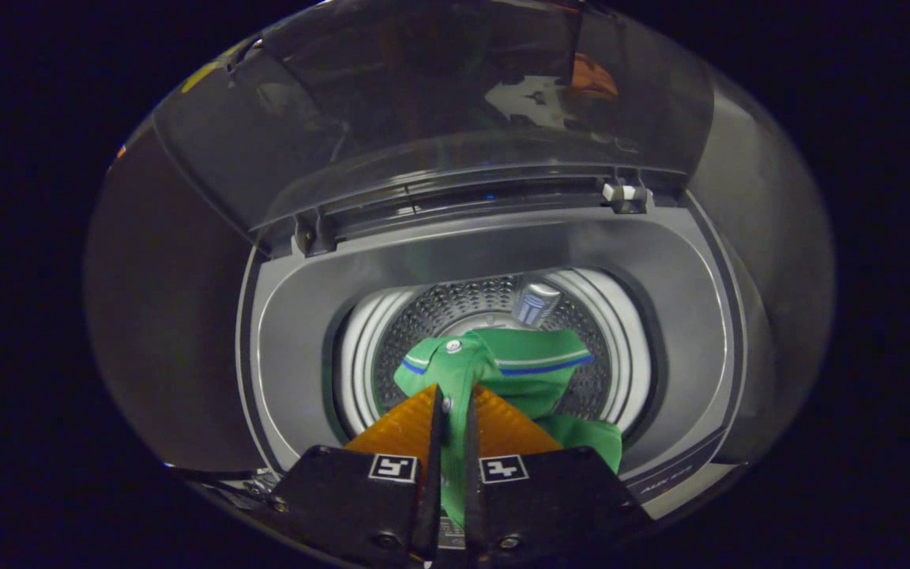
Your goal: Put the clothes into the washing machine and then close the washing machine lid.
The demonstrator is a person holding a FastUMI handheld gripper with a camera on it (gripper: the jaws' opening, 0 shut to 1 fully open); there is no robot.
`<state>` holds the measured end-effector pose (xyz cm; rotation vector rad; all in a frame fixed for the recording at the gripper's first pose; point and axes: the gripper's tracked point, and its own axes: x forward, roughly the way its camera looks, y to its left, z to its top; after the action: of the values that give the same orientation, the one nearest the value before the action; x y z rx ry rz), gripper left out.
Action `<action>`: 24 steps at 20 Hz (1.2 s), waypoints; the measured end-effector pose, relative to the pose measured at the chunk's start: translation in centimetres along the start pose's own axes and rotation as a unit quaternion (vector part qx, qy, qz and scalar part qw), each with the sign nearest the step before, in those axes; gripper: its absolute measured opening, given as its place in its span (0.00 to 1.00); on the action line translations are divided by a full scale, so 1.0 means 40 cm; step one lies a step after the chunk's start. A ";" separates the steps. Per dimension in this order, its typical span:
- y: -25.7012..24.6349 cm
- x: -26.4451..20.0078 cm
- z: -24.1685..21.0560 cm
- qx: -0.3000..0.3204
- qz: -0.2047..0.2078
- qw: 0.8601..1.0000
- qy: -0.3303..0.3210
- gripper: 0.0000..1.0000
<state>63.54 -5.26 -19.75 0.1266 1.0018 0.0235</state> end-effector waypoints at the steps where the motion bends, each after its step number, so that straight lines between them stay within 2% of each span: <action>1: 0.000 -0.003 -0.001 0.000 -0.001 1.000 -0.004 0.25; 5: -0.019 -0.018 0.010 -0.001 -0.013 1.000 -0.022 0.62; 10: -0.022 -0.053 0.030 -0.032 -0.025 0.998 -0.056 0.62; 15: 0.007 -0.136 0.091 -0.083 -0.026 0.988 -0.125 0.61; 24: 0.074 -0.403 0.328 -0.132 -0.010 0.951 -0.280 0.62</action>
<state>65.99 -4.82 1.07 -0.1209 0.4250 0.0976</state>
